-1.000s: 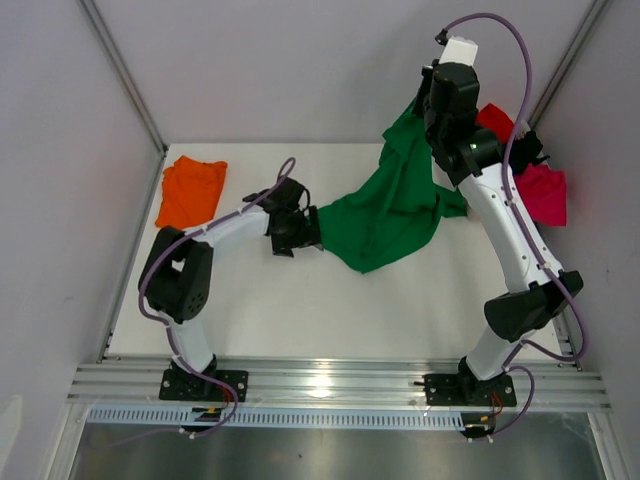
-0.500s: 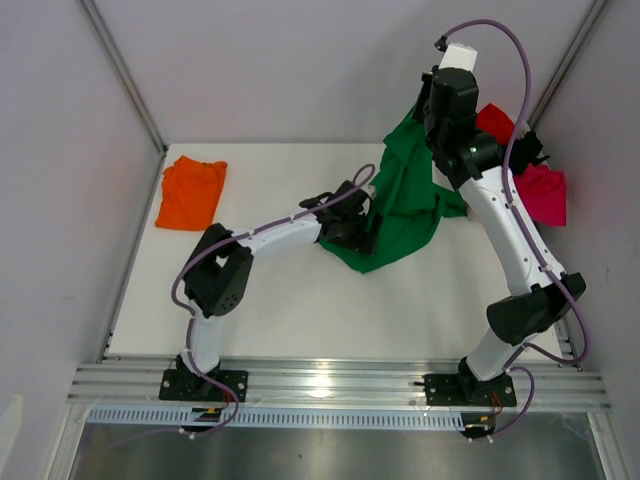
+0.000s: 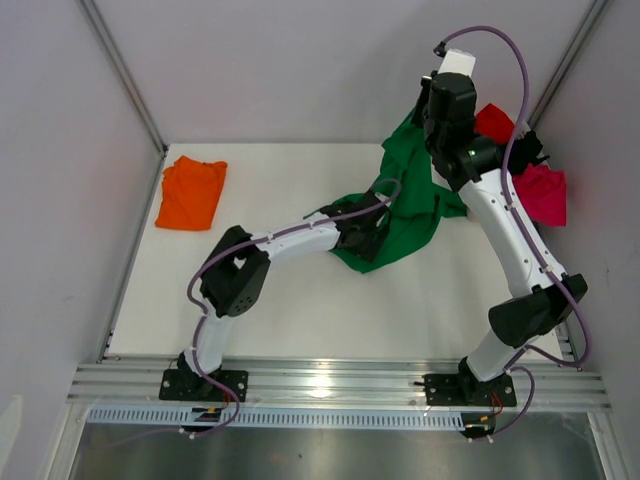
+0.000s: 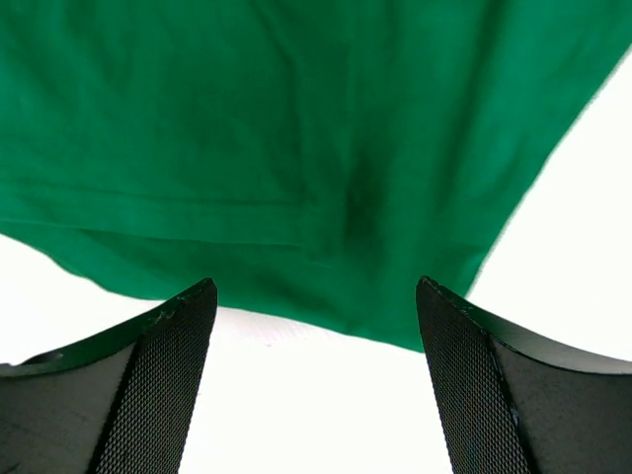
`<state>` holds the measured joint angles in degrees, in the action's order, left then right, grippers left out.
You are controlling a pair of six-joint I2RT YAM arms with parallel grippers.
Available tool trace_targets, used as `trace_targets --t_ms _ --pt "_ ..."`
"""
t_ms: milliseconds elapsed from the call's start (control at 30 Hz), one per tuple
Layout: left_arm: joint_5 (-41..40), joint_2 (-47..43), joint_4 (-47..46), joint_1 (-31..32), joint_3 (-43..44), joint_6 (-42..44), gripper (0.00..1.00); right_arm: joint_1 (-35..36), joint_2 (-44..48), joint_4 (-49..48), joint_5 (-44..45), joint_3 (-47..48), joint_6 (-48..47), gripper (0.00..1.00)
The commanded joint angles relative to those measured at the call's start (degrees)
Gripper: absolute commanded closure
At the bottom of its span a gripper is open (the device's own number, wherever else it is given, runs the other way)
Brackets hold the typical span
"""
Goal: Fold and stack the t-shirts
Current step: Flatten the tshirt out
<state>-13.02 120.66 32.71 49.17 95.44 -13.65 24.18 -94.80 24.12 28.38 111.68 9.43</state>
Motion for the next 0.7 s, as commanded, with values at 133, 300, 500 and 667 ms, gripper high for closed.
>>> trace_targets --t_ms 133,300,500,667 --pt "0.5 1.2 -0.3 1.5 3.0 1.5 0.16 -0.1 2.6 -3.1 -0.8 -0.8 0.4 1.0" --pt "1.1 3.2 -0.4 2.1 3.4 1.2 0.2 -0.2 3.0 -3.5 -0.9 -1.6 0.4 1.0" --pt "2.5 4.1 -0.8 2.2 3.2 -1.1 0.57 -0.6 4.1 -3.8 -1.0 -3.3 0.3 1.0" --pt "1.4 3.2 -2.3 2.1 1.5 -2.3 0.64 -1.2 5.1 -3.9 -1.0 -4.1 0.3 1.0"
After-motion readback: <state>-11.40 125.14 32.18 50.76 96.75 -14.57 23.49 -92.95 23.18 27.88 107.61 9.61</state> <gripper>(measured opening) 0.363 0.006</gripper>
